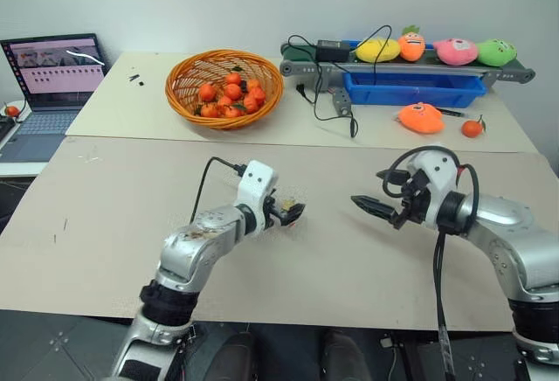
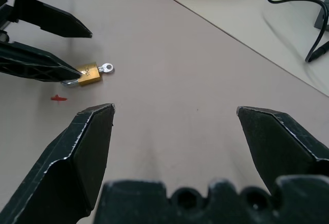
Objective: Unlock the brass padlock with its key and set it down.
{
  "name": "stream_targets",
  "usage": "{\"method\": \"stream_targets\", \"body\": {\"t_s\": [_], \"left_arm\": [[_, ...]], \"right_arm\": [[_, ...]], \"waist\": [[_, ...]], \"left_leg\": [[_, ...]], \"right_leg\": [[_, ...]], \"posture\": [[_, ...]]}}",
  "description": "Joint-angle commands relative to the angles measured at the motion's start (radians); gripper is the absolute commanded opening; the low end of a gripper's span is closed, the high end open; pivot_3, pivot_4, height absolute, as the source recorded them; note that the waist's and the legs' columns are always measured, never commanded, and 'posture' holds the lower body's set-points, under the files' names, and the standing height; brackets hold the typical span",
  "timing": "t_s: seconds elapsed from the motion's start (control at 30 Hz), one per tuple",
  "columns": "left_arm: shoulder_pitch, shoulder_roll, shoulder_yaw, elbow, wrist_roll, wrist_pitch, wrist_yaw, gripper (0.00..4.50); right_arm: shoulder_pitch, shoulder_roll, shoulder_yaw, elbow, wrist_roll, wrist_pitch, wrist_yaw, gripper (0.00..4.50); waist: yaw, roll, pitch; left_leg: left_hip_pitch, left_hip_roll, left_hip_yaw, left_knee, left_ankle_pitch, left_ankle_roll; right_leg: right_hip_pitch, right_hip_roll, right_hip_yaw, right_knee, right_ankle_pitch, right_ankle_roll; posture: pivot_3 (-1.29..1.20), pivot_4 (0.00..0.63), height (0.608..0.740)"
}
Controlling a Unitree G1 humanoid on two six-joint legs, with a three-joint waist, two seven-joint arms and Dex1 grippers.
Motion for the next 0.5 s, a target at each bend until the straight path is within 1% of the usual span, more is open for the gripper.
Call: {"method": "stream_targets", "body": {"t_s": [0.03,0.23,0.4,0.5], "left_arm": [[-0.026,-0.030,-0.030,-0.002,0.023,0.051,0.024,4.45],[-0.019,-0.041,-0.033,-0.013,0.043,0.177,0.059,4.45],[-0.002,-0.032,-0.038,-0.018,0.058,0.226,0.065,4.45],[0.001,-0.033,-0.038,-0.016,0.066,0.237,0.069,3.81]], "right_arm": [[0.005,-0.009,-0.058,-0.054,0.023,0.018,-0.019,4.50],[0.020,-0.009,-0.072,-0.064,0.020,0.027,-0.028,4.50],[0.023,-0.005,-0.068,-0.063,0.019,0.023,-0.037,4.50],[0.019,-0.005,-0.068,-0.063,0.020,0.023,-0.040,4.50]], "waist": [[-0.001,0.000,0.000],[-0.001,0.000,0.000],[-0.003,0.000,0.000],[-0.003,0.000,-0.001]], "left_leg": [[0.000,0.000,0.000,0.000,0.000,0.000],[0.001,0.000,0.000,0.000,0.000,0.000],[0.001,0.000,0.000,0.000,0.000,0.000],[0.002,0.000,0.000,0.000,0.000,0.000]], "right_leg": [[0.000,0.000,0.000,0.000,0.000,0.000],[0.001,0.000,0.000,0.000,0.000,0.000],[0.001,0.000,0.000,0.000,0.000,0.000],[0.001,0.000,0.000,0.000,0.000,0.000]], "posture": [[0.00,0.150,0.740],[0.00,0.150,0.740],[0.00,0.150,0.740],[0.00,0.150,0.740]]}}
